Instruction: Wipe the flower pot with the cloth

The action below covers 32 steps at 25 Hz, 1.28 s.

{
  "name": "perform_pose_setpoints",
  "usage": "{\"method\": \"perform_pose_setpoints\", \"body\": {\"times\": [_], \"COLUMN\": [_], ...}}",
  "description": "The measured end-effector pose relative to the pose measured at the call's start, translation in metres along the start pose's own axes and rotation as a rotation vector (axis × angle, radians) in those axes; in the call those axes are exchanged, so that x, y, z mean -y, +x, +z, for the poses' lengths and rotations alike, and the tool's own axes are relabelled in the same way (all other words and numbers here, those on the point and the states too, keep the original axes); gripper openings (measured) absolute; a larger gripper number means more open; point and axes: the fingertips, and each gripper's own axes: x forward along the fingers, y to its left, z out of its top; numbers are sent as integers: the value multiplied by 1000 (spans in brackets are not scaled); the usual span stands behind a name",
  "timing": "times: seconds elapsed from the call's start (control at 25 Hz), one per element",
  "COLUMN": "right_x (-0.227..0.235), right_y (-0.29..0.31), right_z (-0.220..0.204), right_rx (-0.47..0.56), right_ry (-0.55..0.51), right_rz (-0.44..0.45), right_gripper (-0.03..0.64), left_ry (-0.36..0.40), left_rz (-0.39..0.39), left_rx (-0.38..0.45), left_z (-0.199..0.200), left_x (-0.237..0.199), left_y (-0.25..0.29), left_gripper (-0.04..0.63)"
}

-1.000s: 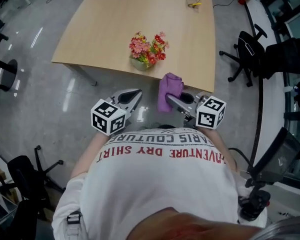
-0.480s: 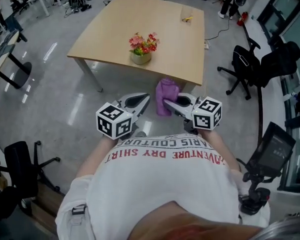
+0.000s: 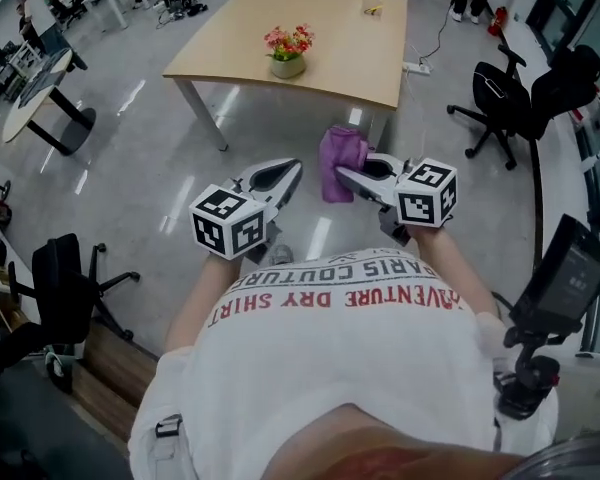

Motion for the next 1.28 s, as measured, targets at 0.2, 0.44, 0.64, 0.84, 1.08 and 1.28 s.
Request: {"method": "perform_pose_setpoints", "body": {"times": [0.2, 0.44, 0.64, 0.84, 1.08, 1.28], "right_x": [-44, -70, -86, -90, -91, -94], "right_y": [2, 28, 46, 46, 41, 35], "right_z": [0, 4, 11, 10, 11, 11], "right_rx": [-10, -11, -13, 1, 17, 19], "right_ry": [-46, -36, -54, -46, -45, -48], "right_rz": [24, 17, -8, -25, -35, -32], "right_gripper": [48, 48, 51, 51, 51, 51], "left_ry": [3, 27, 28, 42, 41, 45], "left_rz": [24, 17, 6, -9, -16, -10], "left_rx": [13, -4, -5, -9, -16, -15], "left_z": [5, 6, 18, 21, 17, 17], "left_x": [13, 3, -12, -9, -7, -1], "left_y": [-31, -61, -83, -86, -83, -84], "left_gripper": [2, 2, 2, 2, 2, 2]}}
